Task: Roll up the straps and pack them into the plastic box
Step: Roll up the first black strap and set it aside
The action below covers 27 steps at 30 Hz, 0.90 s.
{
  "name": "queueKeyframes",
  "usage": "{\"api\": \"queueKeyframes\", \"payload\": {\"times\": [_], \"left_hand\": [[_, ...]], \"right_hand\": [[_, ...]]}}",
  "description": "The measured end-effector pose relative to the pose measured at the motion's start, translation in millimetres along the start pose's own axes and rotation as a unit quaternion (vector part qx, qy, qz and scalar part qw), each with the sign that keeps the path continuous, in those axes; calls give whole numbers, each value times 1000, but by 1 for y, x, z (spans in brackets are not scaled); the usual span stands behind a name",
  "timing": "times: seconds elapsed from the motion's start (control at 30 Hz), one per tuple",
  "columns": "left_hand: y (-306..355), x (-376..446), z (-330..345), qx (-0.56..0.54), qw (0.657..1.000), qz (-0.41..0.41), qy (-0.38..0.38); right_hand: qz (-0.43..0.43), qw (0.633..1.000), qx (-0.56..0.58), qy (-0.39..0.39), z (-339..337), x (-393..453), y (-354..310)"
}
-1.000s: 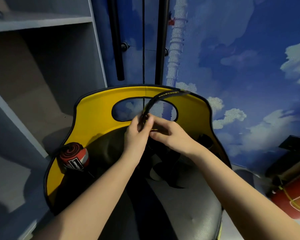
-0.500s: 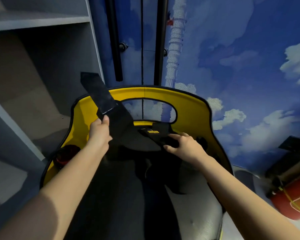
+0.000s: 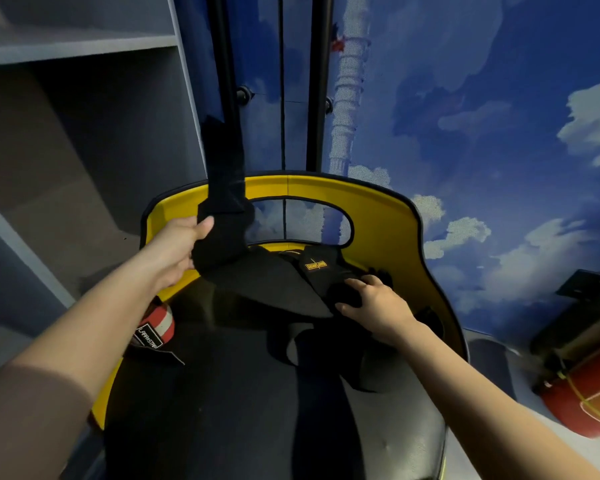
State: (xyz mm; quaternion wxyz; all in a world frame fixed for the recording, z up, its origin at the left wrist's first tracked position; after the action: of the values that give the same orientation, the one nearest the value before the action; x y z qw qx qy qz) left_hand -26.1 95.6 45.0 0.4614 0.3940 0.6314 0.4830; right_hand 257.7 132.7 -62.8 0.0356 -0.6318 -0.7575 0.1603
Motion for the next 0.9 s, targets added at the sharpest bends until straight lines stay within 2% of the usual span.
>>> {"api": "queueKeyframes", "payload": {"times": [0.23, 0.3, 0.33, 0.37, 0.4, 0.47, 0.53, 0.63, 0.73, 0.9], "left_hand": [[57, -4, 2, 33, 998, 45, -26], [59, -5, 9, 51, 997, 48, -33], [57, -4, 14, 58, 997, 47, -36], [54, -5, 19, 59, 996, 42, -42], [50, -5, 25, 58, 996, 37, -50], [42, -5, 34, 58, 996, 28, -65], [38, -6, 41, 59, 995, 20, -78], [34, -6, 46, 41, 995, 4, -95], [27, -5, 47, 9, 995, -25, -100], [12, 6, 49, 14, 994, -41, -99]], "right_hand": [[22, 999, -11, -35, 3, 1, 5], [-18, 999, -32, 10, -8, -2, -13], [-51, 997, 12, 48, -17, -5, -26], [-78, 988, 105, 77, -28, -9, -41], [-104, 963, 231, 89, -39, -15, -56], [-173, 880, 437, 62, -58, -28, -88], [-210, 831, 512, 54, -71, -37, -108], [-208, 781, 588, 29, -80, -40, -121], [-187, 784, 591, 45, -82, -35, -122], [-88, 800, 588, 80, -71, -17, -124]]}}
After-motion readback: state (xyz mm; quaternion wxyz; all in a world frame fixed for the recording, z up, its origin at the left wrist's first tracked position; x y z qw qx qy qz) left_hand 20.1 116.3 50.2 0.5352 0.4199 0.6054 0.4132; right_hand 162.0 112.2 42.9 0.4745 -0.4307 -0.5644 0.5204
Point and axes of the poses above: each hand's wrist, its own x-axis towards the middle knuckle, its own z-axis out of the palm, y = z × x, the point moved 5 cm from there along x, towards the middle knuckle
